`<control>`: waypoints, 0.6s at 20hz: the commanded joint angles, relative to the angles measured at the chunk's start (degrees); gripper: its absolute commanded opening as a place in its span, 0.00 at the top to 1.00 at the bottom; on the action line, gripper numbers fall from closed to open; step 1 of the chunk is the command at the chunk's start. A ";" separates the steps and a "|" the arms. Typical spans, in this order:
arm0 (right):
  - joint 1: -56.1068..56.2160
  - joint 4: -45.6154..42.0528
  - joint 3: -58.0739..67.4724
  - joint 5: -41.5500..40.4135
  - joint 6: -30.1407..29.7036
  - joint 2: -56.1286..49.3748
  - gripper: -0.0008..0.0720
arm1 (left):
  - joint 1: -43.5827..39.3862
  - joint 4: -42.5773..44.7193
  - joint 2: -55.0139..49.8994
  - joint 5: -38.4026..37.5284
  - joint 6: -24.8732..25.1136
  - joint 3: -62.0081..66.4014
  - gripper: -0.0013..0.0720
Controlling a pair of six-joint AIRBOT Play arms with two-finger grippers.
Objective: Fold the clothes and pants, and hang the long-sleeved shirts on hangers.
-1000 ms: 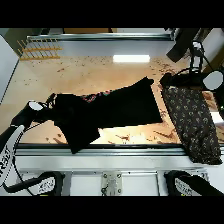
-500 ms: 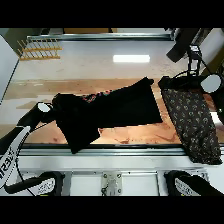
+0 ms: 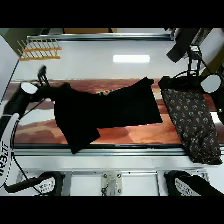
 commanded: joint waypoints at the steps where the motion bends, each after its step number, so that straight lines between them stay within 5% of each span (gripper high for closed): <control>1: 0.04 0.00 -0.02 0.02 0.00 -0.20 0.19 | 0.15 6.80 -2.49 9.99 0.55 15.69 0.97; 2: 0.04 0.00 -0.02 0.04 0.00 -0.28 0.19 | 0.48 9.57 -4.48 10.78 0.50 19.74 0.95; 4: 0.04 -0.02 -0.02 0.04 0.00 -0.46 0.19 | 1.77 10.78 -8.31 8.81 0.04 25.59 0.19; 9: 0.04 -0.04 -0.02 1.38 -0.02 -0.68 0.19 | 10.14 11.10 -9.68 -14.32 1.20 25.83 0.23; 12: 0.04 0.02 -0.04 1.77 0.00 -0.68 0.19 | 16.17 11.10 -2.27 -16.37 1.86 8.81 0.23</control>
